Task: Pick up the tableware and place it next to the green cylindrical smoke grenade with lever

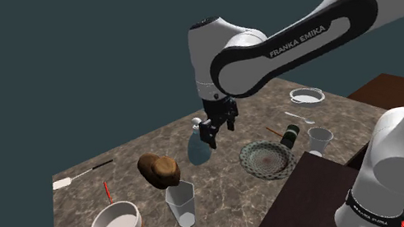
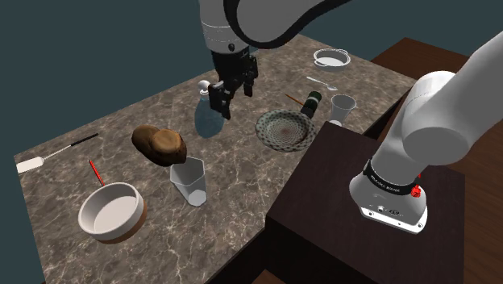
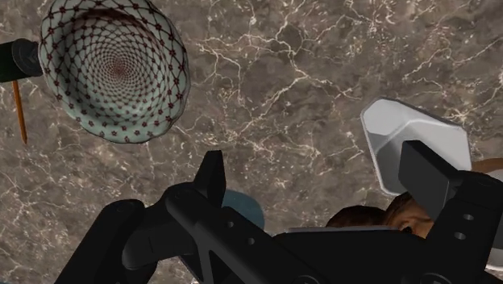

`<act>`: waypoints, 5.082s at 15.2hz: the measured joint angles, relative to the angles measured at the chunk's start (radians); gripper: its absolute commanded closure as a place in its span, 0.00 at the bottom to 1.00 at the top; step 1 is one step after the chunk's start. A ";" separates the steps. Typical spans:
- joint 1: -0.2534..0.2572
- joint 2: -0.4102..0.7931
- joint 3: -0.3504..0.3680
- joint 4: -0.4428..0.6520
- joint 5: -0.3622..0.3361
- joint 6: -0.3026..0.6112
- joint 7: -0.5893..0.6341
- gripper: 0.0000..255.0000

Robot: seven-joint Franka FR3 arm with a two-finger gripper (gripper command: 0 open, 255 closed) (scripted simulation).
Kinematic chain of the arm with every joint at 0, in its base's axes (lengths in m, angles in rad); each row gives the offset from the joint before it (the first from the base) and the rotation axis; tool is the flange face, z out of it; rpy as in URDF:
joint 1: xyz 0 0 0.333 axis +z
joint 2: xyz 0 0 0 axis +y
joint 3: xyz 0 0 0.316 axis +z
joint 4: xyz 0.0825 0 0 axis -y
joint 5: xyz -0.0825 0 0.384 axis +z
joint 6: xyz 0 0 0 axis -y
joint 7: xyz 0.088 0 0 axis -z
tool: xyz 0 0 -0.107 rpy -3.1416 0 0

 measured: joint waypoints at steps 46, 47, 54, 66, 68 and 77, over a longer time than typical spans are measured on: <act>0.194 0.927 0.056 0.496 -0.444 0.285 0.555 1.00; 0.193 0.923 0.058 0.496 -0.442 0.282 0.553 1.00; 0.178 0.864 0.082 0.499 -0.406 0.224 0.529 1.00; 0.154 0.765 0.116 0.527 -0.345 0.109 0.484 1.00; 0.152 0.753 0.120 0.541 -0.336 0.085 0.476 1.00; 0.142 0.694 0.136 0.585 -0.298 -0.010 0.448 1.00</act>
